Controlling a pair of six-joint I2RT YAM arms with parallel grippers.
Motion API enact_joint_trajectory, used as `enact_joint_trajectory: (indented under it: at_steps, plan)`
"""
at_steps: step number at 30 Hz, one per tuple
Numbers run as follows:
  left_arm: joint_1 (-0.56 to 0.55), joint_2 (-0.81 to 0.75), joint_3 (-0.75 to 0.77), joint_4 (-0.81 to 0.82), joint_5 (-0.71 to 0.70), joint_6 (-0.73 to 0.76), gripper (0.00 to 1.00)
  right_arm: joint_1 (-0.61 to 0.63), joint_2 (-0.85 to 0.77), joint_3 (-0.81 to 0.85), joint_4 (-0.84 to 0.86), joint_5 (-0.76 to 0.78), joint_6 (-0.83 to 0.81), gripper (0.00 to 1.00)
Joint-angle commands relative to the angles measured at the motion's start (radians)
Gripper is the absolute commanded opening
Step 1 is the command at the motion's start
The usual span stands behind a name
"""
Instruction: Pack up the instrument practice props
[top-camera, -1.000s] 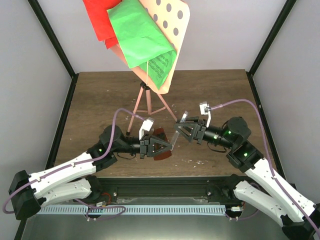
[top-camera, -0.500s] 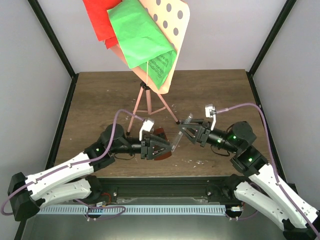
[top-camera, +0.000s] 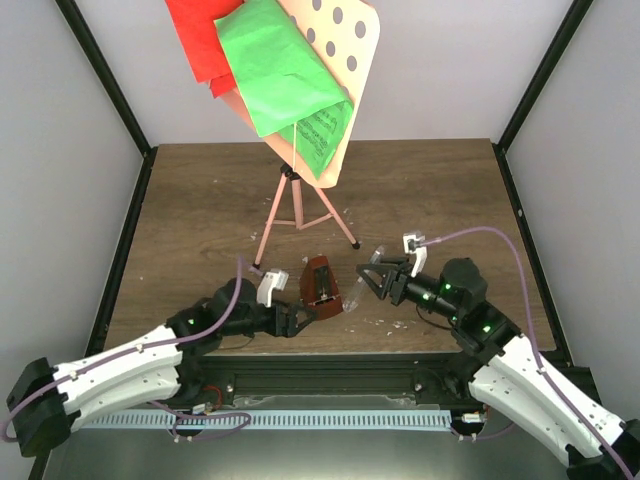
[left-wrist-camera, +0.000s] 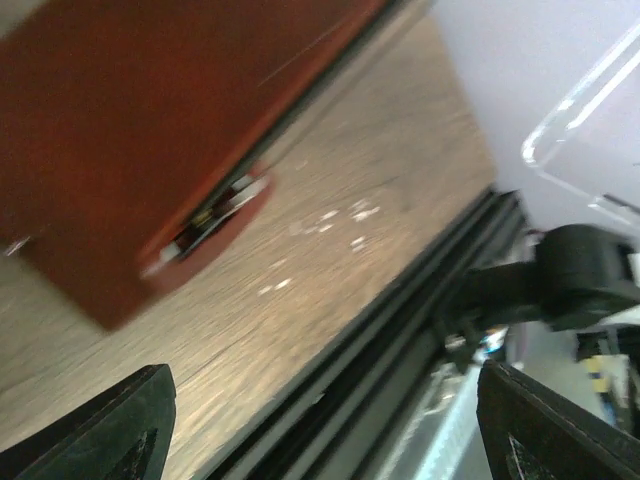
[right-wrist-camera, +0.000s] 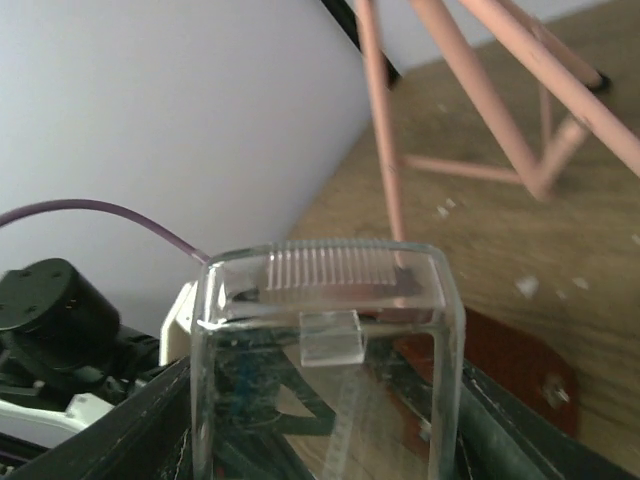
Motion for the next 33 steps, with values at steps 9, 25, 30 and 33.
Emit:
enact_joint_trajectory:
  at_steps: [9,25,30,33]
  plan:
    - [0.028,0.226,-0.045,0.163,-0.095,0.066,0.74,0.010,-0.080,-0.147,0.045,0.108,-0.010,0.55]
    - [0.033,0.433,-0.033,0.372,-0.037,0.054,0.68,0.010,-0.263,-0.234,0.020,0.244,-0.017,0.57]
    - [0.031,0.530,0.002,0.469,0.030,0.047,0.68,0.010,-0.244,-0.228,0.033,0.219,-0.079,0.57]
    - [0.031,0.564,0.022,0.514,0.057,0.058,0.68,0.011,-0.224,-0.231,0.030,0.201,-0.150,0.56]
